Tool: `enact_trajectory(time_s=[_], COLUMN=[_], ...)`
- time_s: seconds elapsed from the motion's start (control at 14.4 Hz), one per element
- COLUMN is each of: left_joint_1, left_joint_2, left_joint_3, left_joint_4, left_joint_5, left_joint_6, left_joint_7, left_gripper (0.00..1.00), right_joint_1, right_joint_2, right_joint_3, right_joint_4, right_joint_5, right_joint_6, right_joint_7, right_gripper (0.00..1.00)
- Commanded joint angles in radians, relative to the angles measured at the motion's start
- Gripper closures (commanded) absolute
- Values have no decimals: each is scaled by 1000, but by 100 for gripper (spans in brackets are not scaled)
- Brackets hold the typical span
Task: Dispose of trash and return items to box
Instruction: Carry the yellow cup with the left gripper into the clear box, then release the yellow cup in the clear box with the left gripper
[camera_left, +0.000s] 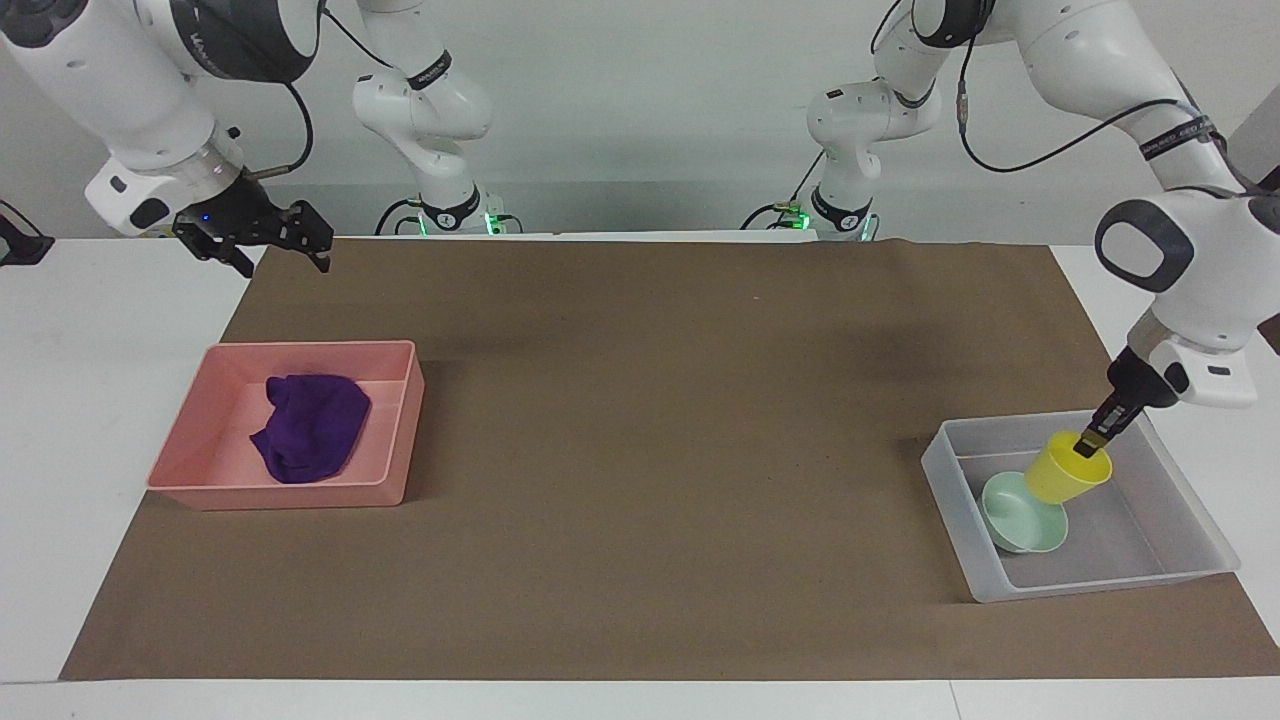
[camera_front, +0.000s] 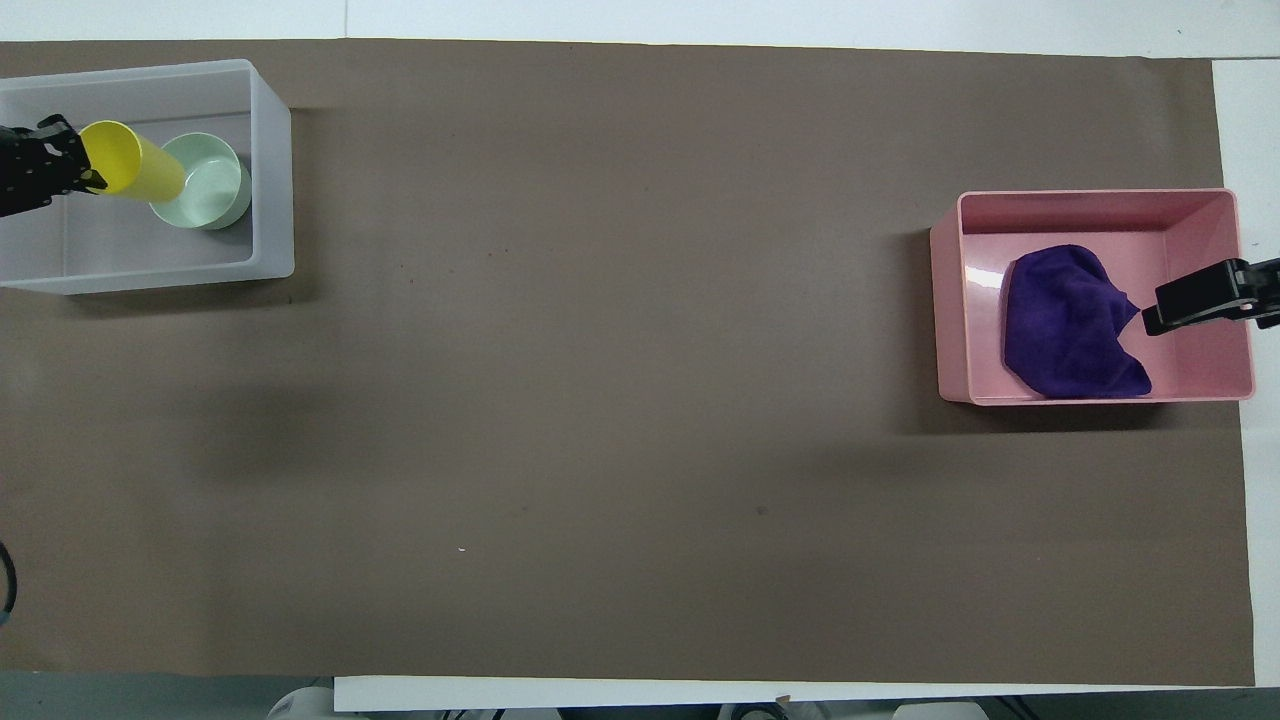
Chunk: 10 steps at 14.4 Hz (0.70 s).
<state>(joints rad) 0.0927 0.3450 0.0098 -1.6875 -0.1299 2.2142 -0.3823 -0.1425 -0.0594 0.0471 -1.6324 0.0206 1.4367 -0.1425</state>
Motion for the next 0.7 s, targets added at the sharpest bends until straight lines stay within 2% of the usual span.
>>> enact_trajectory(time_s=[0.0,0.14,0.28,0.42,0.56,0.63], left_joint_1=[-11,-19,-21,-22,-24,-30], left_joint_2=[60,75,69,57,-1,-48], left_joint_3=[-7,-2,-1,-1,-1,-5], left_joint_4=[34,14,-8,11,26,25], left_joint_5=[-19,-5,41,41,96,125], left_joint_6=[28,51,39,7,-45,-74], left_joint_7=[-4,-4,2,-1,14,17], left_gripper=[100,97,26,9,0,0], right_joint_1=[-3,-2,6,12,32,35], right_joint_2=[-34,-40,-40,-40,-42,-42], right_joint_3=[5,8,10,10,10,10], right_joint_4=[-33,-40,-38,-40,-41,-41], right_joint_5=[5,5,5,5,5,5], right_joint_6=[-10,-13,-13,-12,-9,-9], right_joint_7=[9,1,0,0,1,3], right_gripper=[0,0,0,0,0,0])
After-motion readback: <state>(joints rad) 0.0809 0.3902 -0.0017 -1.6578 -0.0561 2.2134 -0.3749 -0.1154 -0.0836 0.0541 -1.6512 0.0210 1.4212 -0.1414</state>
